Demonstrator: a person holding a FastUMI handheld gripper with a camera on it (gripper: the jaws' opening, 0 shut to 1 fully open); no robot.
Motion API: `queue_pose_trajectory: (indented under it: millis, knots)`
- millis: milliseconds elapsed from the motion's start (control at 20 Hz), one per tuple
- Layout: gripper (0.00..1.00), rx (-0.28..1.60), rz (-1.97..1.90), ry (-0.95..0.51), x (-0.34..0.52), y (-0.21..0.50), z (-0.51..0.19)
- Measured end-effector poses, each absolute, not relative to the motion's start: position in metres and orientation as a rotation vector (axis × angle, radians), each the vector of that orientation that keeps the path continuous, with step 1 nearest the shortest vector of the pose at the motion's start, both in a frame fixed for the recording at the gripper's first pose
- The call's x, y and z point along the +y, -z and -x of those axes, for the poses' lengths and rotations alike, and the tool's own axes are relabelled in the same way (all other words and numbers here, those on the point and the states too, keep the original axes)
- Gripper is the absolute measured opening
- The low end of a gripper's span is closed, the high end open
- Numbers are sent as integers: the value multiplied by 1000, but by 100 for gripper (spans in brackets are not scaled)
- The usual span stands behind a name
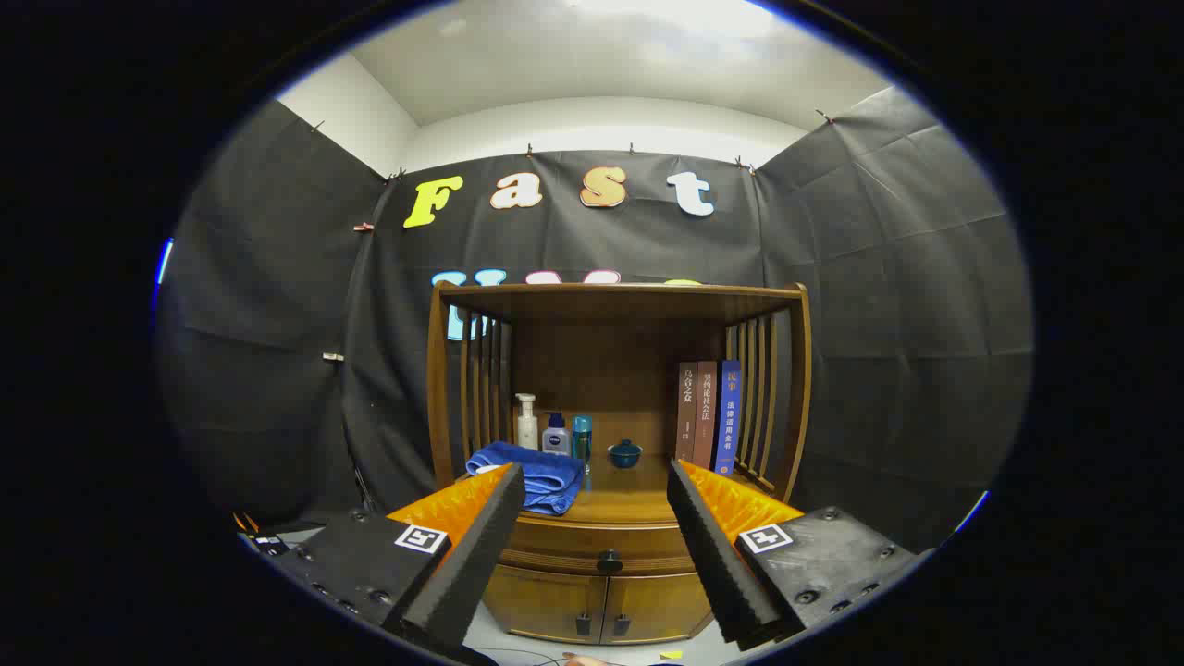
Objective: Pull open the drawer, take out the items inside it, and place them on the countertop above the cabinet.
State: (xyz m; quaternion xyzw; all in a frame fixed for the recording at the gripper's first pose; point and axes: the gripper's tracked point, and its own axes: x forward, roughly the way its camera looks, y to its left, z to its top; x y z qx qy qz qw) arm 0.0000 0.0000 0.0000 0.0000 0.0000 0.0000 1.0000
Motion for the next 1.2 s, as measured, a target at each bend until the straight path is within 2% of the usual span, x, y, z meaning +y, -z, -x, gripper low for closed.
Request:
queue_pose_trajectory:
  millis: [1200]
  knots:
    - [99,25,-7,18,-5,11,-2]
